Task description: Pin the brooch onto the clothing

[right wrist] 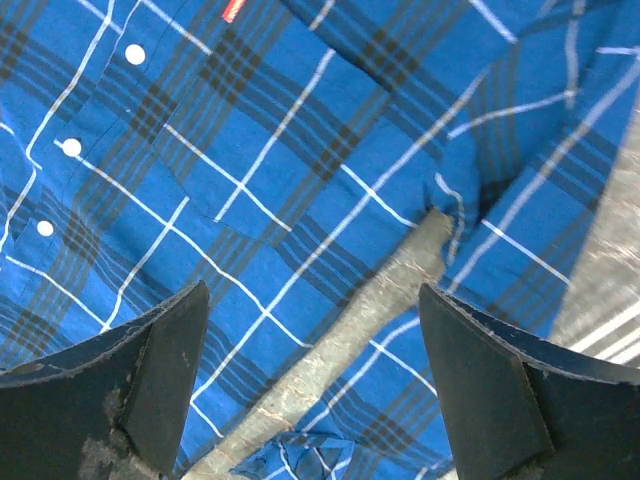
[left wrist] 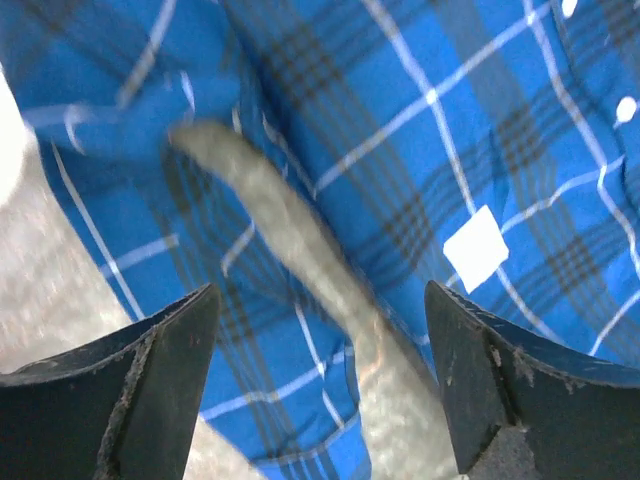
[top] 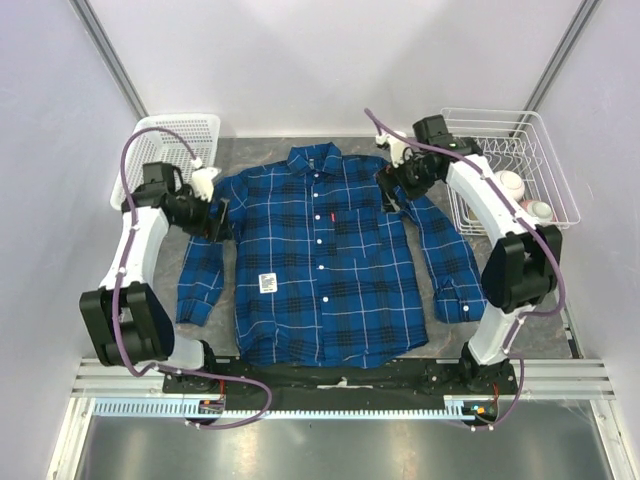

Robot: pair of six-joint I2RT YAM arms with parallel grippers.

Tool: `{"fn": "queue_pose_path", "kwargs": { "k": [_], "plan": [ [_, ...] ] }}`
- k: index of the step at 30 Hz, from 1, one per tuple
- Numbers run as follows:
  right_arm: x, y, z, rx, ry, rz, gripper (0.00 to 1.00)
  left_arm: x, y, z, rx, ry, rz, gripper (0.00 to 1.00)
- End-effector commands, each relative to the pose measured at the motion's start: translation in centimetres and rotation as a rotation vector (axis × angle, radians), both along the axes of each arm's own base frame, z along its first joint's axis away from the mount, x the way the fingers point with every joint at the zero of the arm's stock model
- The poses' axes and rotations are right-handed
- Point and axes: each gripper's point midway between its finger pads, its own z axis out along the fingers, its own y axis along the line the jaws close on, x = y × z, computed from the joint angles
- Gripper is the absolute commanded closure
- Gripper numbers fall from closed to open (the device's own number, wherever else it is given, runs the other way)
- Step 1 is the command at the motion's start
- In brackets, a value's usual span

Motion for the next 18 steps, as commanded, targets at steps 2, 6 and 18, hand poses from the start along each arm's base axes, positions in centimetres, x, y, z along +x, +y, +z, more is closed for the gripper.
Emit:
{"fn": "queue_pose_path", "kwargs": {
  "k": [2, 6, 18],
  "plan": [
    [-0.4, 3.6, -2.9, 0.03, 0.069, 0.137, 0.09, -4.9, 4.0, -1.3, 0.044, 0.065, -0.002, 0.18],
    [-0.2, 4.7, -4.9, 0.049, 0.119, 0.153, 0.13, -6.9, 6.9, -5.1, 0.133, 0.139, 0.028, 0.29],
    [-1.0, 6.3, -9.2, 0.081, 0.249, 0.153, 0.28, -8.7, 11.0, -14.5, 0.334, 0.258, 0.089, 0.62]
  ]
}}
